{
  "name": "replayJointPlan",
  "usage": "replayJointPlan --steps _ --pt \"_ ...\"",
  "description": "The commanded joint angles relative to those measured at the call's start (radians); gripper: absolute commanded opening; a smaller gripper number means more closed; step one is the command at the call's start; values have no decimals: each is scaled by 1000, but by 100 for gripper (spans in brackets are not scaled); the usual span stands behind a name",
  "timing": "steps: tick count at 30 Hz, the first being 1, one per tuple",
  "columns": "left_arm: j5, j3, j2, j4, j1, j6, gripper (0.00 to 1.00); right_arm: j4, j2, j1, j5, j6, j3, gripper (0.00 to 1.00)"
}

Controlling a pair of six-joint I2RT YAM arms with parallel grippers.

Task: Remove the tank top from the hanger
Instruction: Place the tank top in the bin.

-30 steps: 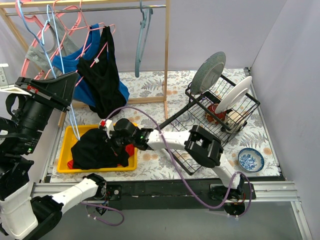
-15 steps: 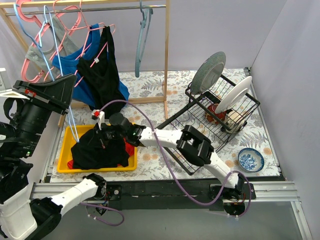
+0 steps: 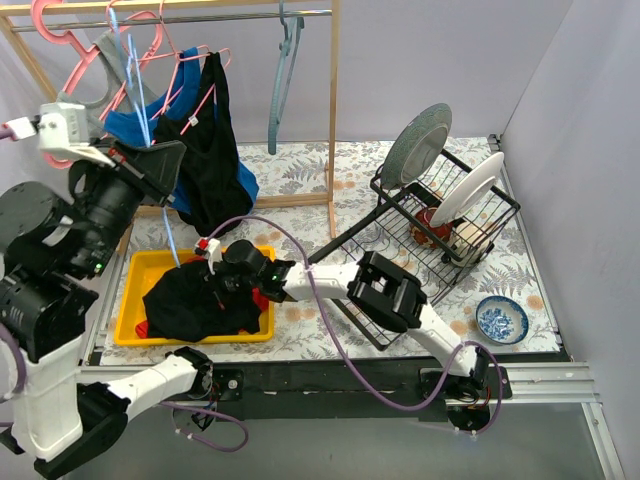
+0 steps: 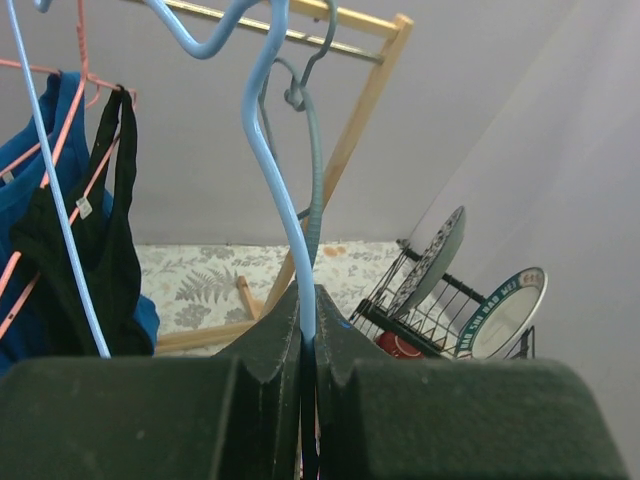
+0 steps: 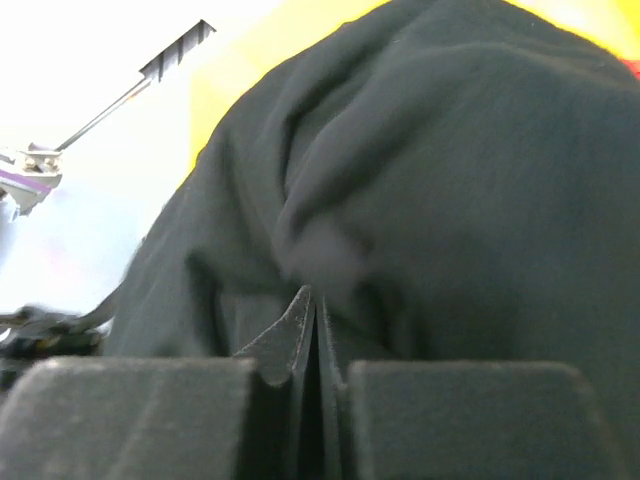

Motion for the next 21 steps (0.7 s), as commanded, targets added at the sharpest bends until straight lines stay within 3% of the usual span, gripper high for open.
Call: replayJointPlan --steps 1,3,5,9,15,18,21 --pt "-26 19 62 -80 -4 9 0 -17 -192 -12 25 -73 -54 15" --pt "14 36 78 -109 -4 -8 0 -18 -263 -15 39 -108 -111 35" --pt "66 54 99 -145 -4 -29 0 -47 -325 -15 61 -143 -142 41" --pt "74 25 95 -193 -4 -95 0 -43 -450 -14 90 -176 -289 64" --pt "146 24 144 -252 -4 -137 0 3 -665 -8 127 -208 -458 81" --pt "174 16 177 -196 -4 -121 0 10 -758 -1 134 -217 -516 90" --pt "180 145 283 -213 -4 -115 0 25 -847 3 147 -214 -580 93"
